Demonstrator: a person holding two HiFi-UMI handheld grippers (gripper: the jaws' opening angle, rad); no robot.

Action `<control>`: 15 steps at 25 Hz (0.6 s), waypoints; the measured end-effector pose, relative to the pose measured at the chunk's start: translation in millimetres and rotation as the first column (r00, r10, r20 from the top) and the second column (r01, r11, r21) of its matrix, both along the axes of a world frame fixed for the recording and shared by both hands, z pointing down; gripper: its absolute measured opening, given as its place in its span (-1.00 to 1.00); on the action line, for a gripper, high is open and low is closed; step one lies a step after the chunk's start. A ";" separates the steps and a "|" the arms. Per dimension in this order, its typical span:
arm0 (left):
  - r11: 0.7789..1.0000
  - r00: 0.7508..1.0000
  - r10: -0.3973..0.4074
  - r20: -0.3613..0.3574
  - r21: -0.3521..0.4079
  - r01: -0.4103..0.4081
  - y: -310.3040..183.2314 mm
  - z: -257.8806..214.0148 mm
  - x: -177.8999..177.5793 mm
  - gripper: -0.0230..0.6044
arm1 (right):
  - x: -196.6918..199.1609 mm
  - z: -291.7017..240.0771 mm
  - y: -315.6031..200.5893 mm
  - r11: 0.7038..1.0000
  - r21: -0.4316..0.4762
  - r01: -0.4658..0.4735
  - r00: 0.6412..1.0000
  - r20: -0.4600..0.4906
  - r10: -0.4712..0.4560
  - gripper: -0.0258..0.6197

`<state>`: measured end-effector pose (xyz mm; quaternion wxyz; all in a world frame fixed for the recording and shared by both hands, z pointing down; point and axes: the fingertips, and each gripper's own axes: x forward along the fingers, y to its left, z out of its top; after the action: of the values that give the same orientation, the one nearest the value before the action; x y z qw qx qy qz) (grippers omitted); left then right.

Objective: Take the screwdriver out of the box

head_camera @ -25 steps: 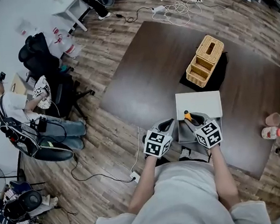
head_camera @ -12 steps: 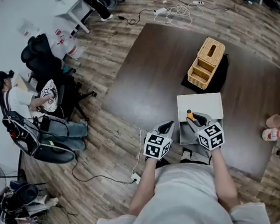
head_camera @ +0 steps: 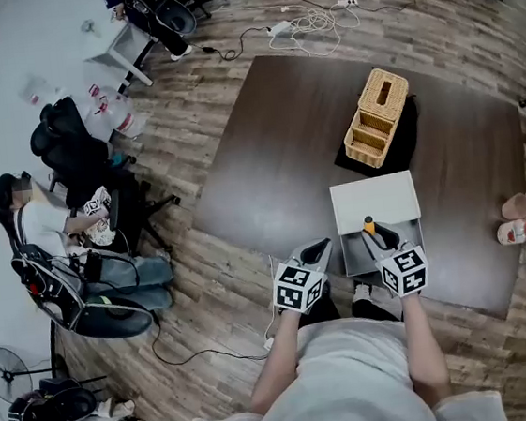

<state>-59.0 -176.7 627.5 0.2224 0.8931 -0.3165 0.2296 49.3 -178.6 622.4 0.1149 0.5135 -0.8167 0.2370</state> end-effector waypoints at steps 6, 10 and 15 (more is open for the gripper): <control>0.992 0.992 0.122 -0.029 0.002 -0.122 -7.2 -16.6 11.0 -0.76 | 21.8 -16.0 9.7 0.980 -0.012 -0.197 0.980 0.022 0.198 -0.59; 0.979 0.979 0.204 -0.029 0.011 -0.204 -7.0 -22.1 9.8 -0.76 | 26.2 -18.7 22.9 0.946 -0.009 -0.324 0.945 0.037 0.324 -0.59; 0.960 0.959 0.278 -0.044 0.020 -0.278 -7.3 -28.3 6.0 -0.76 | 18.8 -25.5 39.0 0.902 0.006 -0.431 0.900 0.065 0.430 -0.59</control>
<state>-53.0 -183.9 599.2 0.1892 0.9353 -0.1842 0.2355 68.1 -139.6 596.9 0.0290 0.6747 -0.6885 0.2642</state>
